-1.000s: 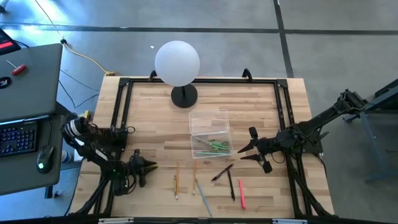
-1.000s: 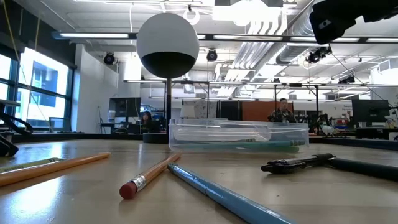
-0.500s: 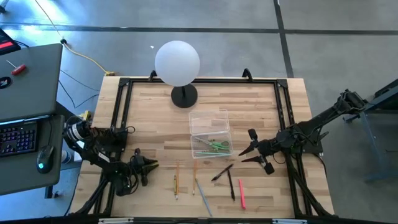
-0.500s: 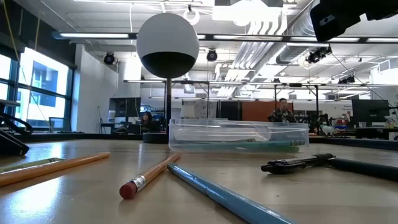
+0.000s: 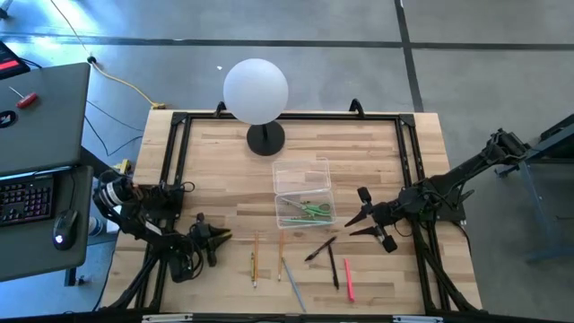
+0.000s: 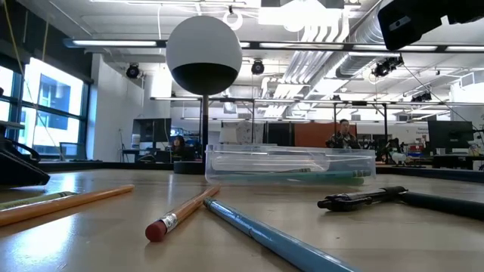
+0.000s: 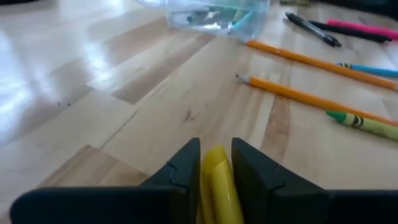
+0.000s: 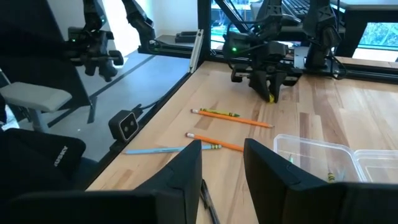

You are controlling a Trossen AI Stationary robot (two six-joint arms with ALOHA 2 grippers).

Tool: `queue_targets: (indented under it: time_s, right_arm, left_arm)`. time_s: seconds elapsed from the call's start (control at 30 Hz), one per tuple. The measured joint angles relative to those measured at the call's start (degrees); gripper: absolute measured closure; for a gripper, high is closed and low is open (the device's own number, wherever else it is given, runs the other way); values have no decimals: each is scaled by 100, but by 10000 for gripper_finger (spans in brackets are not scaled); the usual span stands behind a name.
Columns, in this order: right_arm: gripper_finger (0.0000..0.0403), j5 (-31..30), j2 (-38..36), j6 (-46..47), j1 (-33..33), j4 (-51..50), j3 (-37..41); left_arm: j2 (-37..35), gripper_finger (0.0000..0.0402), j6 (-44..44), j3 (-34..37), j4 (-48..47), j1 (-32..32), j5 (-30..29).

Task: Pick & place school supplies into a supply box
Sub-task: Put the light green crayon into the transparent supply box

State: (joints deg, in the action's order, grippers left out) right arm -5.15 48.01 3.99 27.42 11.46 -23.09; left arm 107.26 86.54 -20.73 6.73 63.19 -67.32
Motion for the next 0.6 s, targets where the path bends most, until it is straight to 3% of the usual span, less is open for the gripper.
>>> queue_targets:
  time_s: [0.33,0.43,0.6]
  right_arm:
    - [304,-2,0,-151,-2,39,0]
    - [304,-2,-2,-151,-2,42,0]
    - [304,0,-2,-151,0,37,0]
  left_arm:
    - [-339,340,-479,-316,-96,-1034,-1184]
    - [-690,360,-1304,-564,-89,-1492,-820]
    - [-1263,383,-3419,-1034,-64,-2084,399]
